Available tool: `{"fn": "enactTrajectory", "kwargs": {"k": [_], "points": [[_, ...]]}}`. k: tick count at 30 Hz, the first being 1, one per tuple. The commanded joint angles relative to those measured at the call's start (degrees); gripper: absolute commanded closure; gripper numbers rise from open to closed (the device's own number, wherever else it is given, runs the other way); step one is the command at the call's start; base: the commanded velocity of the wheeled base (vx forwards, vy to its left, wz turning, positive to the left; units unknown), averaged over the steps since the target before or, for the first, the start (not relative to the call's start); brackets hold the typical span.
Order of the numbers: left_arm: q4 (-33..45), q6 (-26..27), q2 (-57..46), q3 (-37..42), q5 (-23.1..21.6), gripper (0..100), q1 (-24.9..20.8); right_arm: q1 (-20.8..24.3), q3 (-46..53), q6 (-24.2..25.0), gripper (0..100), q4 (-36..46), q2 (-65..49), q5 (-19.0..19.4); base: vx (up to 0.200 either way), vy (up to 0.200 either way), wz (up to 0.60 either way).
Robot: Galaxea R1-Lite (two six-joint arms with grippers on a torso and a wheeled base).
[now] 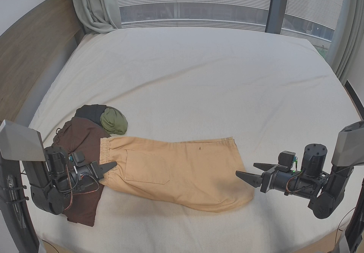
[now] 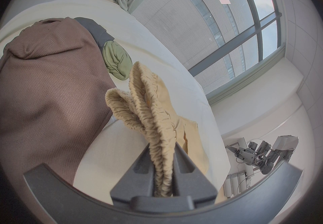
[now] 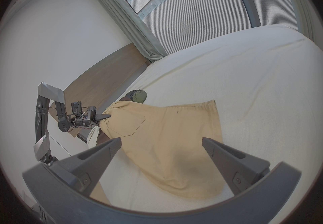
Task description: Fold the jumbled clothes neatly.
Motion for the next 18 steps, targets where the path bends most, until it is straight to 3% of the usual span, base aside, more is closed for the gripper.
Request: {"fn": "enactTrajectory", "kwargs": {"k": [1, 18], "points": [[0.0, 0.0, -0.6, 0.7, -0.1, 100, 0.9, 0.0, 0.0, 0.0, 0, 0.0, 0.1, 0.0, 0.0, 0.0, 0.0], [0.0, 2.3, -0.7, 1.4, -1.6, 100, 3.2, 0.1, 0.0, -0.1, 0, 0.0, 0.7, 0.0, 0.0, 0.0, 0.0]]}}
